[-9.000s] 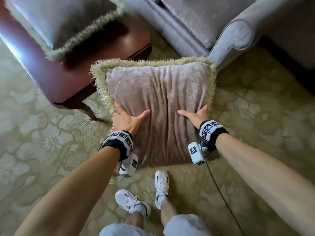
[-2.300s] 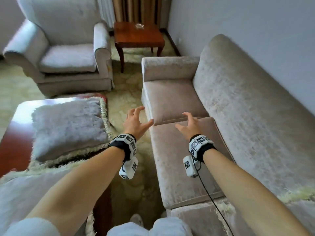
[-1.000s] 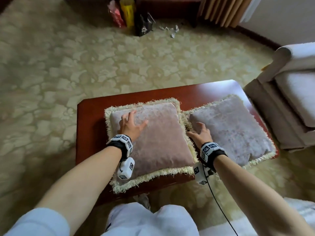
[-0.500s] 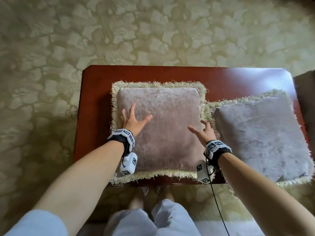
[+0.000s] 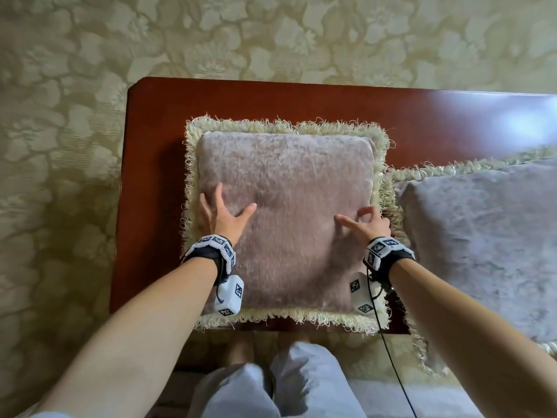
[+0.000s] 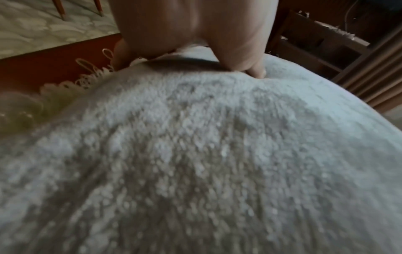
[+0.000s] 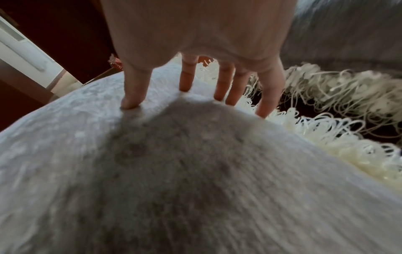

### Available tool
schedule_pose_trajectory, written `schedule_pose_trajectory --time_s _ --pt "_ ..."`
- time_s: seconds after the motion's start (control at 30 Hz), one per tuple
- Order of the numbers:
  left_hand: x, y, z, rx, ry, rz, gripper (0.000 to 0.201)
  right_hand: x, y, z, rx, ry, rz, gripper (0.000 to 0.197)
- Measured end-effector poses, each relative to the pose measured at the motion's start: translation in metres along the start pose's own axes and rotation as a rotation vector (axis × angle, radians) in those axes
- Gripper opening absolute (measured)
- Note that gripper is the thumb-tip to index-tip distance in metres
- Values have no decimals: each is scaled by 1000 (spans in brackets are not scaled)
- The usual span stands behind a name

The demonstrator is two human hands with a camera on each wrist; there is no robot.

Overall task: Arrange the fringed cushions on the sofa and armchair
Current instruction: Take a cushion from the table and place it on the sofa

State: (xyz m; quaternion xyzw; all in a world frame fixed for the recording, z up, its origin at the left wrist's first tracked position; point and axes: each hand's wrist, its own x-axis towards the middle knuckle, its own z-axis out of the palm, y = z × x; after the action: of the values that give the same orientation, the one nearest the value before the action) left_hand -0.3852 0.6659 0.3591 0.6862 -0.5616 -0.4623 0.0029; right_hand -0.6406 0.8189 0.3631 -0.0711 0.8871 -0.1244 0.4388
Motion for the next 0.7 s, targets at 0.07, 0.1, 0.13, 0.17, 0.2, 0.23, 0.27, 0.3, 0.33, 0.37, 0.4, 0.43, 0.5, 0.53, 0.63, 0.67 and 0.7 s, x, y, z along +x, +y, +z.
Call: schedule_pose_trajectory --time_s 0.07,0.1,0.13,0.17,0.2,0.23,0.27,0.3,0.33,0.37,0.4,0.43,0.5,0.53,0.63,0.67,0.7 --pt "6 -4 0 -33 2 -93 124 2 -5 3 4 25 42 84" --pt "9 -5 -1 -38 4 -136 133 1 -7 4 4 31 47 90" --pt "13 -7 -2 -28 2 -171 138 3 -7 6 -2 34 50 98" --pt "14 -6 -5 -6 2 -199 139 10 -4 9 -15 37 50 108" --pt "14 -5 -7 5 -4 -218 138 24 4 12 -23 27 53 118" --pt "16 -6 -8 8 -9 -231 138 44 18 17 -22 16 61 124" --pt "17 -4 -9 -13 -22 -233 138 56 27 21 -6 17 84 130" --pt "20 -4 -8 -36 -35 -242 139 57 28 21 11 20 120 137" --pt "21 -4 -9 -58 -51 -235 140 45 20 17 18 9 146 143" --pt "23 -5 -9 -71 -62 -234 139 31 9 13 35 4 152 146" --pt "25 -3 -12 -77 -82 -234 138 24 4 12 61 0 156 144" --pt "28 -3 -15 -73 -98 -235 137 22 2 11 101 -13 153 140" --pt "32 -3 -22 -47 -128 -235 136 22 2 9 191 -58 106 137" --pt "33 -2 -25 -38 -134 -238 136 25 4 9 237 -79 77 137" --pt "32 0 -26 -33 -140 -258 136 28 3 5 314 -135 20 121" --pt "29 3 -26 -37 -139 -253 135 28 1 3 327 -146 5 113" --pt "27 6 -25 -39 -131 -251 133 27 -1 1 332 -155 -2 107"
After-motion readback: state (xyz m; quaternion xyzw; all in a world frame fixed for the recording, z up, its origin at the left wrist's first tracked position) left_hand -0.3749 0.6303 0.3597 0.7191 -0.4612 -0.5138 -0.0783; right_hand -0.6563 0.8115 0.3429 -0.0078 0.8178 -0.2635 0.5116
